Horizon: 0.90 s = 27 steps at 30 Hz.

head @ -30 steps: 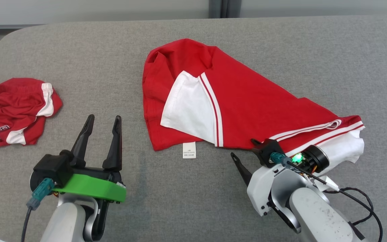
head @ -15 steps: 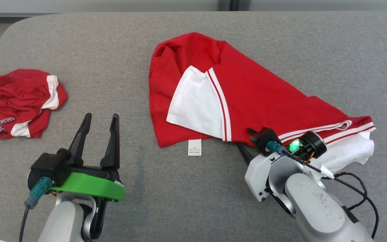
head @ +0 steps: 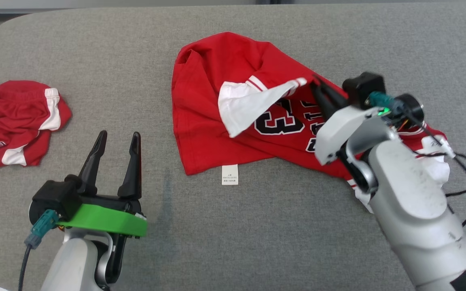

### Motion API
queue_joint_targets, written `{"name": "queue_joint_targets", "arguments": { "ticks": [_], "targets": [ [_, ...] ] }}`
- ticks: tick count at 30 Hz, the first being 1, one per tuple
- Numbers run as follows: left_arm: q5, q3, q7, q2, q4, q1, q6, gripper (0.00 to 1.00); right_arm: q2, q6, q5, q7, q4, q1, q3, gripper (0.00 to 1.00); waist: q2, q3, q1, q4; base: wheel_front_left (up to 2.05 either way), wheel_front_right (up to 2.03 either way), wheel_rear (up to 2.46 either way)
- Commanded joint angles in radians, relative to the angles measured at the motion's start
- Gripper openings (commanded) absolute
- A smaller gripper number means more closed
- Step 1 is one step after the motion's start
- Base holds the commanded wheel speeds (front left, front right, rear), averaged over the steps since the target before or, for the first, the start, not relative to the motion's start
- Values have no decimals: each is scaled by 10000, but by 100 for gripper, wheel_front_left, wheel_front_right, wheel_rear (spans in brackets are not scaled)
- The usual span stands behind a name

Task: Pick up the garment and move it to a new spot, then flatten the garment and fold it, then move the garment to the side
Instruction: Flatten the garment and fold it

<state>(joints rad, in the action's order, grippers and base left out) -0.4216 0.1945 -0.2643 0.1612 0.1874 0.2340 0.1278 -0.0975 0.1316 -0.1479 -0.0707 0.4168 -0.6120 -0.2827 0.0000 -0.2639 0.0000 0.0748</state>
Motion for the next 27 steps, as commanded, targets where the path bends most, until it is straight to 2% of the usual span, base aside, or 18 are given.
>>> {"name": "queue_joint_targets", "arguments": {
  "ticks": [1,9,16,27],
  "targets": [
    [23,11,-1,50,-60,232,37,100,-133,-17,-287,-42,226,-464,413,0,0,-171,0,18,0,0,0],
    [-59,332,-1,95,-49,591,37,100,-336,-16,-518,581,2580,-2599,3219,0,0,-598,0,419,0,0,0],
    [-132,684,-1,116,81,759,37,100,-420,-11,265,1777,4669,-4055,5447,0,0,-714,0,949,0,0,0],
    [-158,1136,-1,24,-24,899,37,100,-933,-12,1599,2800,6052,-5590,7403,0,0,-1078,0,1774,0,0,0]
  ]
}}
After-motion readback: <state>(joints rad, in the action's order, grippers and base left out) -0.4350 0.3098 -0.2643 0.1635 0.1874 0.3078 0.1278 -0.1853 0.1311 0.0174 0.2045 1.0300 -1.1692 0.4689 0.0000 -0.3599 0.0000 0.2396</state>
